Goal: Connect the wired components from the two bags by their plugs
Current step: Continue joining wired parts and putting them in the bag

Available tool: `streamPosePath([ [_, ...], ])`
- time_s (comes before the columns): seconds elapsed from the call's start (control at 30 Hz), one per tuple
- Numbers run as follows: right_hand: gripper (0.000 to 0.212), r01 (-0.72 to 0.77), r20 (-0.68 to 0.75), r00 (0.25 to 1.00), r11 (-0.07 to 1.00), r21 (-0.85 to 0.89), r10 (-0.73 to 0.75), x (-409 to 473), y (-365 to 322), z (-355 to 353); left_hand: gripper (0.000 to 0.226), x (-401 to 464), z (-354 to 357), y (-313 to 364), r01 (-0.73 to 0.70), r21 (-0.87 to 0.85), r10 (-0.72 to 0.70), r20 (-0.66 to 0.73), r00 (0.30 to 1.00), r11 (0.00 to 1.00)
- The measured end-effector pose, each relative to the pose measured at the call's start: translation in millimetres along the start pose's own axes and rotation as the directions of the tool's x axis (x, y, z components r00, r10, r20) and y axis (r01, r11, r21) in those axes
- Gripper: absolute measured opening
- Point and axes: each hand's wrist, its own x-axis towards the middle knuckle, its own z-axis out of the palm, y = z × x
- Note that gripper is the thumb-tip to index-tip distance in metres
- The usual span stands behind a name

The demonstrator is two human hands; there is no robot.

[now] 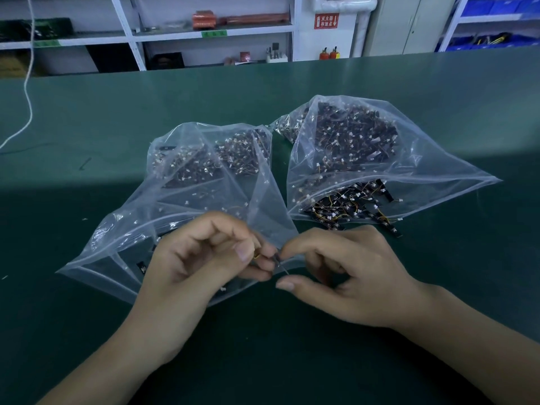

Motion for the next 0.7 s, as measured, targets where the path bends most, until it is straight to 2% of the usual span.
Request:
streamPosePath([
  [0.13, 0.025, -0.008, -0.100, 0.995, 1.000, -0.023, 0.005, -0.5, 1.6, 3.1, 0.022, 0.9, 2.3, -0.3, -0.034, 0.058, 0.035, -0.024, 0.999, 0.998],
  [0.27, 0.018, -0.059, -0.177, 0.982, 0.996, 0.062, 0.069, 0.1, 2.2, 3.3, 0.030, -3.6, 2.9, -0.6, -0.075, 0.314, 0.092, -0.037, 0.995, 0.947],
  [0.5, 0.020, -0.090, -0.118, 0.986, 0.969, 0.228, 0.120, 1.3, -1.7, 4.8, 0.008, -3.6, 6.7, -5.6, -0.119, 0.498, 0.157, -0.034, 0.987, 0.859],
  [0.7, 0.016, -0.134, -0.045, 0.988, 0.969, 0.206, 0.146, 1.6, -0.4, 5.3, 0.013, -2.1, 3.2, -7.4, -0.162, 0.610, 0.200, 0.005, 0.980, 0.776],
])
